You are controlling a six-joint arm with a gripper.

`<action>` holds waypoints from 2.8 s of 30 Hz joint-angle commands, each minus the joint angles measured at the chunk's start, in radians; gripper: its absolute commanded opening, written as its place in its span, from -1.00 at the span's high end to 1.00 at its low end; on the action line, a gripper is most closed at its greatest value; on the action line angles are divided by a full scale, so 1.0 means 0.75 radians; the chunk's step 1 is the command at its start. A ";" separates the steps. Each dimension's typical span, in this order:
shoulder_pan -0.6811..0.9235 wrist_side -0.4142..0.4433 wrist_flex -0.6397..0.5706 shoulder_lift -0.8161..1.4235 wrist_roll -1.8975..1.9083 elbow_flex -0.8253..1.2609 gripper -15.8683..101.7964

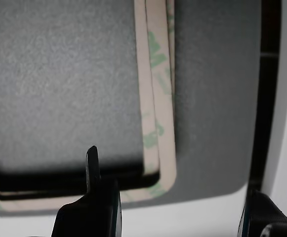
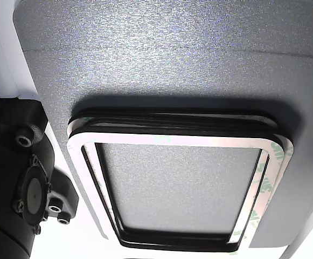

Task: Grab top frame and put it into gray box.

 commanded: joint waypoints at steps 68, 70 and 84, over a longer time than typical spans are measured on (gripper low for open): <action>0.268 -0.037 -0.274 -0.284 0.286 0.090 -0.01; 0.268 -0.037 -0.276 -0.284 0.284 0.090 -0.01; 0.268 -0.018 -0.337 -0.282 0.288 0.125 0.78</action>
